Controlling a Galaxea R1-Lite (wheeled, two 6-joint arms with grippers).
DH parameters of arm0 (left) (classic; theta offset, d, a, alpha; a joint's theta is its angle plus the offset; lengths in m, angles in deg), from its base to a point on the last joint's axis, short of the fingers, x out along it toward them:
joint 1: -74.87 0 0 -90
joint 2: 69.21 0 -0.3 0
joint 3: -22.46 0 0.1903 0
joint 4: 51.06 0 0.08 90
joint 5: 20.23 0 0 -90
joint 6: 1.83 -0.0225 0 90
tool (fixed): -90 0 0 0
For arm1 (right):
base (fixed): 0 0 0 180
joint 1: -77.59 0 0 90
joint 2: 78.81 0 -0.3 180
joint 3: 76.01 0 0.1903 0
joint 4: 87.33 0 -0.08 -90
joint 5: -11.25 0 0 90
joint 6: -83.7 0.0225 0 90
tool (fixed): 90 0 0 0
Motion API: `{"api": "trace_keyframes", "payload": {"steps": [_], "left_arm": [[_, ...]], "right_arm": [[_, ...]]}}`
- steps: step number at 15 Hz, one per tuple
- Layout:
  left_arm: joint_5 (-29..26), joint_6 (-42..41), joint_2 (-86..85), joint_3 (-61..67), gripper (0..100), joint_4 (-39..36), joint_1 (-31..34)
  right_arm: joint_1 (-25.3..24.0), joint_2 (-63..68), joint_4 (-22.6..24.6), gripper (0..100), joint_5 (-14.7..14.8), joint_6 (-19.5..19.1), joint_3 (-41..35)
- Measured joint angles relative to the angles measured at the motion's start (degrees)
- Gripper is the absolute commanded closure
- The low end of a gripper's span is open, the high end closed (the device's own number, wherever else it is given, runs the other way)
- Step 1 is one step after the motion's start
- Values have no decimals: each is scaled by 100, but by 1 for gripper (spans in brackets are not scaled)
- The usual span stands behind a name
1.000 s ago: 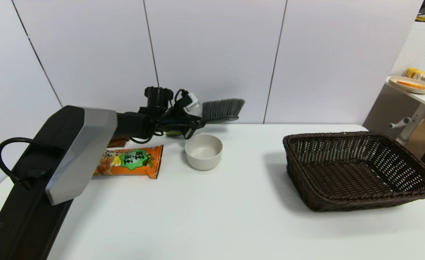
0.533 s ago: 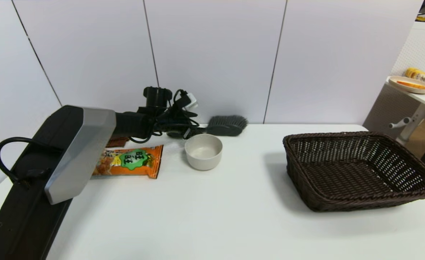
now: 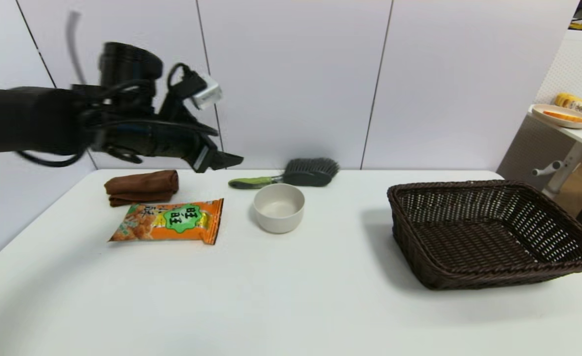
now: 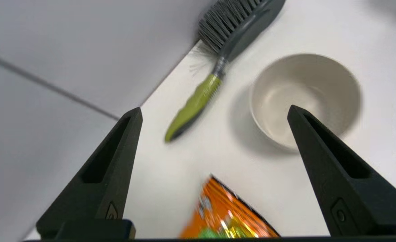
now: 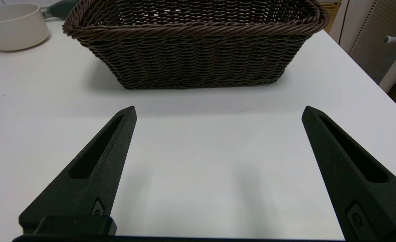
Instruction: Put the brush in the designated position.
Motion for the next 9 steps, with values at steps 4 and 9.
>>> {"api": "trace_keyframes", "payload": {"steps": [4,9], "left_arm": [[573,866,-3315,3484,0,-916,282],[1143,1783,-7167,7092,0,-2311,1447]], "right_arm": [[-2,0,0,0,0,0,0],[0,0,0,0,0,0,0]]}}
